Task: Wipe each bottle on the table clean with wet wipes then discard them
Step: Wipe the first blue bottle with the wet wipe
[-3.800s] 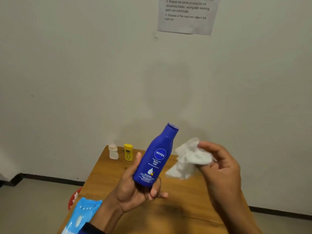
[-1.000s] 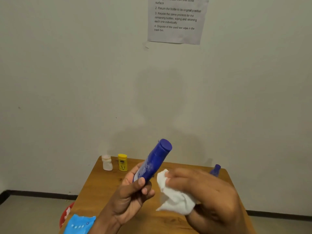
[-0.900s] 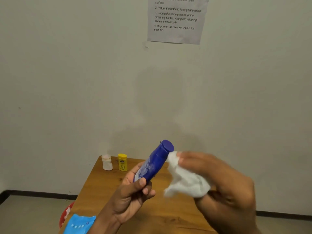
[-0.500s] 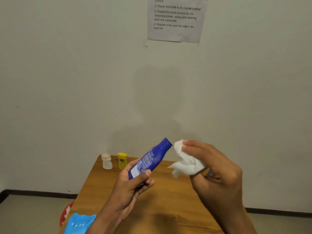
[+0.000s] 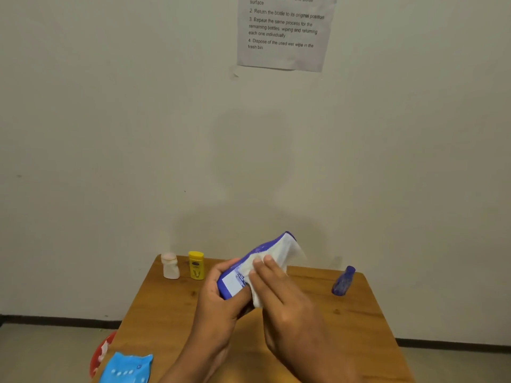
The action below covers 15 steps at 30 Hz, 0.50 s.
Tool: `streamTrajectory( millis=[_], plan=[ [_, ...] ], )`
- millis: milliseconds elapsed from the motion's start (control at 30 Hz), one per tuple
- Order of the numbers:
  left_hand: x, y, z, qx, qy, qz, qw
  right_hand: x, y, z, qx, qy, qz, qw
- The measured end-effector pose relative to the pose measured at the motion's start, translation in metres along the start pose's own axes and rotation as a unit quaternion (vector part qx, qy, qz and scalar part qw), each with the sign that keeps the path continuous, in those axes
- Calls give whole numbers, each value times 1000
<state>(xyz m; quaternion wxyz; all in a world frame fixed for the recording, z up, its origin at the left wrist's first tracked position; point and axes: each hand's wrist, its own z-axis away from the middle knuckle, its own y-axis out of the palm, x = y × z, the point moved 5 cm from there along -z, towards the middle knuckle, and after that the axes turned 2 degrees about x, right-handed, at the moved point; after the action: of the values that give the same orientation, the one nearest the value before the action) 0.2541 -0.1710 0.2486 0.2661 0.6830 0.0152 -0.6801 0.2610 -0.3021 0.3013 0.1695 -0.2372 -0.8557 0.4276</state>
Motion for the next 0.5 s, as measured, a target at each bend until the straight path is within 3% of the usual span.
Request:
streamTrajectory(
  millis=[167,333,400,500],
  plan=[
    [4,14,9,44,-44,102,993,-21,-20,-14,-68,41,-19,997],
    [3,16,7,11,-68,134,989,-39,-51,-4,-147,46,-67,986],
    [5,9,6,5,-76,130,989,-63,-71,5,-234,132,-167,949],
    [8,1,7,1,-93,134,987,-102,-106,16,-342,242,-275,865]
  ],
)
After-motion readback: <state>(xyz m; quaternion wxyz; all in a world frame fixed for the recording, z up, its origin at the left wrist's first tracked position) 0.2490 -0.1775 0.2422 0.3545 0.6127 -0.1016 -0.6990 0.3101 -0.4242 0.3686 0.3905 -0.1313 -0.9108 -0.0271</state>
